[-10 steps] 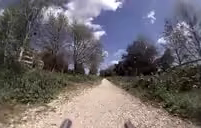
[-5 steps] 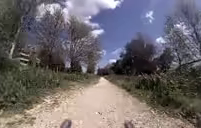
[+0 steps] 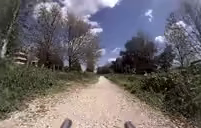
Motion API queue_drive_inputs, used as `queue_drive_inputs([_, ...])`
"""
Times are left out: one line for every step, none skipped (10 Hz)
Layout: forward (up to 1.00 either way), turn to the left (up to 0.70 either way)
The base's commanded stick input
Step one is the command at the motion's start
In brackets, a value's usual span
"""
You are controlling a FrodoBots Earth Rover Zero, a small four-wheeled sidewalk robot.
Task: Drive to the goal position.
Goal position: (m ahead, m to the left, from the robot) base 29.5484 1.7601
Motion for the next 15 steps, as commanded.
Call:
queue_drive_inputs([0.85,-0.26])
queue_drive_inputs([0.85,0.0])
queue_drive_inputs([0.85,0.0])
queue_drive_inputs([0.85,0.0])
queue_drive_inputs([0.85,0.0])
queue_drive_inputs([0.85,0.0])
queue_drive_inputs([0.85,0.0])
queue_drive_inputs([0.85,0.0])
queue_drive_inputs([0.85,-0.3])
queue_drive_inputs([0.85,-0.2])
queue_drive_inputs([0.85,-0.01])
queue_drive_inputs([0.85,0.0])
queue_drive_inputs([0.85,0.0])
queue_drive_inputs([0.85,0.0])
queue_drive_inputs([0.85,0.0])
